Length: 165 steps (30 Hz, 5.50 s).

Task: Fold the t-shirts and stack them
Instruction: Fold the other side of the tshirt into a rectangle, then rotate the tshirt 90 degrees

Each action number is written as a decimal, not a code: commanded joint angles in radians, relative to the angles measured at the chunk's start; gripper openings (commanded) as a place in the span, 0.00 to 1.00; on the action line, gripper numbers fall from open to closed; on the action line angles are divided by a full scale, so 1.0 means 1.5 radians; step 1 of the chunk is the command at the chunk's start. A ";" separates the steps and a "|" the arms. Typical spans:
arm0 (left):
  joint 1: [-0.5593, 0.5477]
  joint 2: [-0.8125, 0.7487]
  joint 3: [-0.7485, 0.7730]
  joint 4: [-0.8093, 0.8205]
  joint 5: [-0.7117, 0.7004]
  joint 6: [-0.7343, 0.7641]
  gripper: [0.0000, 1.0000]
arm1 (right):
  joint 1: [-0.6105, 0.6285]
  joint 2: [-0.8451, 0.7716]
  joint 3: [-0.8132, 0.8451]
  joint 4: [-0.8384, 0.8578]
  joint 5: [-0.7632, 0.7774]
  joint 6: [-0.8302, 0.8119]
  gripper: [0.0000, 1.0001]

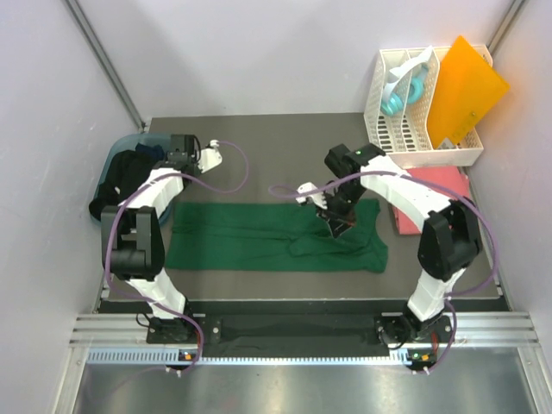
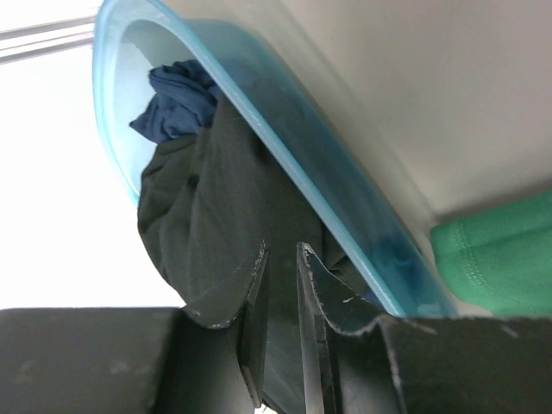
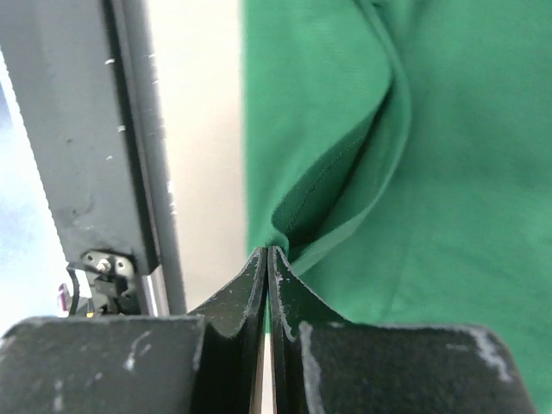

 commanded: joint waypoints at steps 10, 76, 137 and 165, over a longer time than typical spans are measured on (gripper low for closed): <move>-0.010 0.012 0.038 0.036 0.016 0.005 0.24 | 0.112 -0.162 -0.101 -0.086 0.039 0.020 0.00; -0.073 -0.007 -0.119 -0.210 0.118 0.131 0.00 | -0.093 0.232 0.082 0.176 0.058 0.091 0.00; -0.013 -0.088 0.023 -0.226 0.123 0.110 0.17 | -0.099 0.185 -0.002 0.155 0.175 0.114 0.08; -0.013 -0.121 -0.057 -0.004 -0.036 0.060 0.10 | -0.109 0.480 0.383 0.530 0.558 -0.054 0.00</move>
